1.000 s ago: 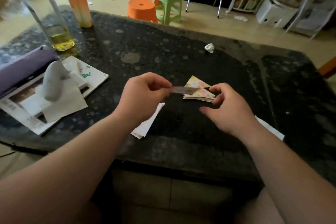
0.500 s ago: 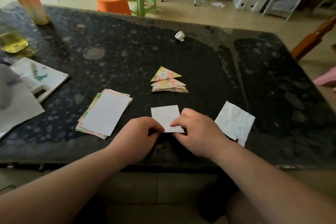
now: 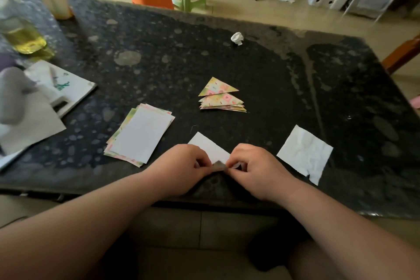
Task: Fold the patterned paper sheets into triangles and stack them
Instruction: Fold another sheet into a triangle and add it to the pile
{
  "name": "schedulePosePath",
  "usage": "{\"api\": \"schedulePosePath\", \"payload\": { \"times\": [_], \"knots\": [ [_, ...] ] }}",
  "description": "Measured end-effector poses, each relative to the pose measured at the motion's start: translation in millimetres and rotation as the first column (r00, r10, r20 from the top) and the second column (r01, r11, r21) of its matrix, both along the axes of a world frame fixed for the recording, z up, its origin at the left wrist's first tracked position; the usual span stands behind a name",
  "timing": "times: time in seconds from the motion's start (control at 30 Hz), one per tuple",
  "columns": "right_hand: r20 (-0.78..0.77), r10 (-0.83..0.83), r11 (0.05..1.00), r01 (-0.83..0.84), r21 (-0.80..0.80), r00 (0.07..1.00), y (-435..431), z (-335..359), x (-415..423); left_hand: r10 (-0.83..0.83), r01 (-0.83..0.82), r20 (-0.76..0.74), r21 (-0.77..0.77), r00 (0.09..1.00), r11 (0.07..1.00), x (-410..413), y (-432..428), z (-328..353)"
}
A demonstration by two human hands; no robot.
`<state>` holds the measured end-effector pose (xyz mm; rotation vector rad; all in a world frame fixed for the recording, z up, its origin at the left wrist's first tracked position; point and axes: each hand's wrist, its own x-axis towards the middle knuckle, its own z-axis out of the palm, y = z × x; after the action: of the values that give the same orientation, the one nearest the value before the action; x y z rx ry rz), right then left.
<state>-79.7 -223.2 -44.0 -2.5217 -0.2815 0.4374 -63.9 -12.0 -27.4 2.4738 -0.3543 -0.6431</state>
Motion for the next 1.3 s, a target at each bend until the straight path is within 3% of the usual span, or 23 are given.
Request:
{"api": "schedulePosePath", "payload": {
  "times": [0.23, 0.37, 0.47, 0.53, 0.6, 0.63, 0.73, 0.83, 0.93, 1.3],
  "knots": [
    [-0.194, -0.254, 0.942, 0.288, 0.171, 0.947, 0.5, -0.6, 21.7, 0.115, -0.114, -0.044, 0.032, 0.992, 0.993, 15.3, 1.1, -4.6],
    [-0.206, -0.316, 0.926, 0.349, 0.145, 0.926, 2.8, -0.5, 29.3, 0.154, -0.152, -0.056, 0.046, 0.986, 0.987, 16.1, -5.3, -6.7],
    [-0.188, -0.331, 0.926, 0.356, 0.123, 0.925, 4.9, -0.1, 31.2, 0.196, -0.197, 0.014, 0.033, 0.98, 0.98, 14.2, -7.5, -2.7],
    [-0.172, -0.338, 0.928, 0.358, 0.103, 0.925, 6.6, -1.6, 31.3, 0.097, -0.108, 0.144, 0.065, 0.985, 0.992, 4.4, -7.4, -3.4],
    [-0.155, -0.341, 0.929, 0.357, 0.094, 0.927, 8.2, -3.1, 31.2, -0.114, 0.079, 0.359, 0.111, 0.926, 0.991, -15.0, -9.9, -3.4],
    [-0.147, -0.342, 0.93, 0.357, 0.092, 0.928, 9.3, -3.8, 31.1, -0.215, 0.159, 0.396, 0.17, 0.893, 0.973, -25.6, -11.1, -4.5],
    [-0.123, -0.35, 0.93, 0.36, 0.075, 0.929, 12.9, -5.5, 31.1, -0.398, 0.301, 0.28, 0.33, 0.874, 0.895, -50.0, -15.4, -9.5],
    [-0.113, -0.362, 0.928, 0.37, 0.056, 0.925, 16.5, -4.9, 32.1, -0.429, 0.356, 0.162, 0.346, 0.889, 0.868, -56.9, -16.9, -11.9],
    [-0.105, -0.382, 0.92, 0.388, 0.053, 0.918, 19.1, -4.4, 32.7, -0.423, 0.332, 0.216, 0.358, 0.88, 0.873, -53.5, -19.2, -14.2],
    [-0.079, -0.393, 0.918, 0.396, 0.018, 0.916, 21.3, -5.0, 33.7, -0.407, 0.326, 0.158, 0.375, 0.9, 0.868, -49.9, -22.8, -21.8]
  ]
}}
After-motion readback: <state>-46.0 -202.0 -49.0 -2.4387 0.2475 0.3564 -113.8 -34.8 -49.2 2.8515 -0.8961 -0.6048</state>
